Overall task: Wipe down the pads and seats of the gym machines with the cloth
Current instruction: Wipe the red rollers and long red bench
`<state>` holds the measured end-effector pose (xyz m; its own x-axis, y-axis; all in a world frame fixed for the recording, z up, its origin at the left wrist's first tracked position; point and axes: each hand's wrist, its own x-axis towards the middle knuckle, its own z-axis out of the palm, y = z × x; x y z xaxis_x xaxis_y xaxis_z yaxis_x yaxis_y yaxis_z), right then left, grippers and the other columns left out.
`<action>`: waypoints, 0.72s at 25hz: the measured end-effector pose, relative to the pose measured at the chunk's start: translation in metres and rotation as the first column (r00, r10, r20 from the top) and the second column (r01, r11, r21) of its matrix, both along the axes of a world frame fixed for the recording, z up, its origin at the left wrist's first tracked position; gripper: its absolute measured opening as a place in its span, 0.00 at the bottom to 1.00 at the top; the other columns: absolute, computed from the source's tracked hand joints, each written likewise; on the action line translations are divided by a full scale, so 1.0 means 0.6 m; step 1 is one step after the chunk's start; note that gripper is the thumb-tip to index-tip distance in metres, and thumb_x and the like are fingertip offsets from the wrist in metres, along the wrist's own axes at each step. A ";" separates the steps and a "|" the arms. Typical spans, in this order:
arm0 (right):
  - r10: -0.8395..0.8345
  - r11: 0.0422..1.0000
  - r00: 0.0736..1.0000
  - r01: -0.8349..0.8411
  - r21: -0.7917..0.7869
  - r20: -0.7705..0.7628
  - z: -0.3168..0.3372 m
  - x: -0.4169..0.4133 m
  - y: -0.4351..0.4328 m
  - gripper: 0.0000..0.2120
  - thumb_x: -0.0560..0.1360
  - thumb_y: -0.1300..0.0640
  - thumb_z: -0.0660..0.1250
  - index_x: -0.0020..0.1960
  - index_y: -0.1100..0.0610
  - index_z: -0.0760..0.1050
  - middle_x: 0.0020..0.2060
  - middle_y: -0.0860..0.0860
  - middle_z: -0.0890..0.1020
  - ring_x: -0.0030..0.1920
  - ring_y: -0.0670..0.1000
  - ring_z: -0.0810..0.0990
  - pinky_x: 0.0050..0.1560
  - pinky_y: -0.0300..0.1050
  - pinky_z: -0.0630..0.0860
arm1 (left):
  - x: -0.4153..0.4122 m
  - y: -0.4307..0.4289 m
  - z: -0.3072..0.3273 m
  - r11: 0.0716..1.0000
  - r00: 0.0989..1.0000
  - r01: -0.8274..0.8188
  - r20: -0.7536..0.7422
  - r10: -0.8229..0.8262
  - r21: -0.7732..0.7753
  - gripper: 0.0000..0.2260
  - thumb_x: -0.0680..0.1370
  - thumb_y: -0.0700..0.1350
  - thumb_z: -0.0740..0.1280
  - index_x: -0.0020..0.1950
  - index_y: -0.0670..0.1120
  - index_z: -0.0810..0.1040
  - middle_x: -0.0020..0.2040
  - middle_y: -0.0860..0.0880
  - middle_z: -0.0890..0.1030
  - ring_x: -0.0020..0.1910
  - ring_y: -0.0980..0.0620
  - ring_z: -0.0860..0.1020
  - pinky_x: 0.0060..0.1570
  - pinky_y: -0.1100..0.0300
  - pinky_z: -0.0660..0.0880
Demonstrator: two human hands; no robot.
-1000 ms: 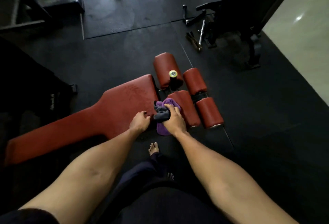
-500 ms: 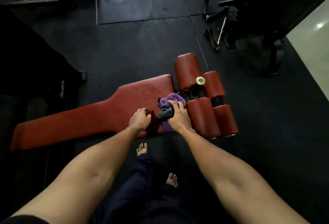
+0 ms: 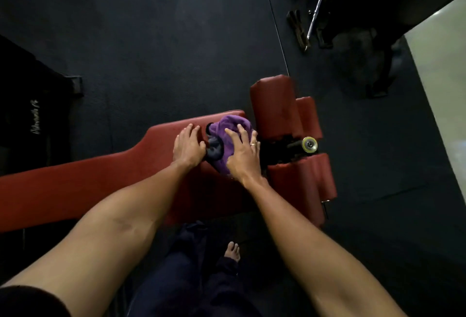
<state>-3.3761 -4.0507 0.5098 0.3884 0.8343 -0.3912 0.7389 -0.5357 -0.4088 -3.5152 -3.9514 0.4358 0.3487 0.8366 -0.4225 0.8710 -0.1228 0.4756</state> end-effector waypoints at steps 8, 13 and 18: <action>0.049 0.995 0.962 -0.071 0.071 0.269 -0.137 -0.015 0.021 0.37 0.72 0.32 0.60 0.79 0.41 0.63 0.81 0.55 0.58 0.79 0.70 0.51 0.77 0.72 0.48 | -0.003 0.016 -0.135 0.968 0.990 0.097 0.082 -0.119 0.232 0.27 0.82 0.55 0.50 0.80 0.51 0.60 0.81 0.46 0.58 0.80 0.48 0.55 0.78 0.48 0.46; 0.075 0.983 0.926 -0.131 0.128 0.369 -0.185 0.040 0.095 0.39 0.68 0.26 0.60 0.77 0.39 0.66 0.79 0.54 0.62 0.76 0.73 0.55 0.73 0.72 0.57 | -0.002 0.010 -0.174 0.909 0.991 0.072 0.074 -0.112 0.410 0.25 0.82 0.53 0.53 0.80 0.49 0.62 0.80 0.45 0.61 0.79 0.47 0.59 0.78 0.45 0.53; -0.032 0.998 0.940 0.012 0.060 0.340 -0.181 0.072 0.200 0.31 0.67 0.30 0.62 0.65 0.43 0.76 0.65 0.52 0.76 0.63 0.68 0.73 0.61 0.62 0.73 | 0.000 0.005 -0.176 0.888 0.988 0.032 0.120 -0.097 0.459 0.27 0.80 0.51 0.55 0.80 0.49 0.63 0.81 0.46 0.60 0.80 0.48 0.57 0.78 0.45 0.52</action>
<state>-3.3331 -3.9308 0.4013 0.5088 0.8408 -0.1848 0.8275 -0.5369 -0.1642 -3.5150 -3.9486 0.3303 0.4347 0.8990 0.0536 0.7850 -0.4075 0.4666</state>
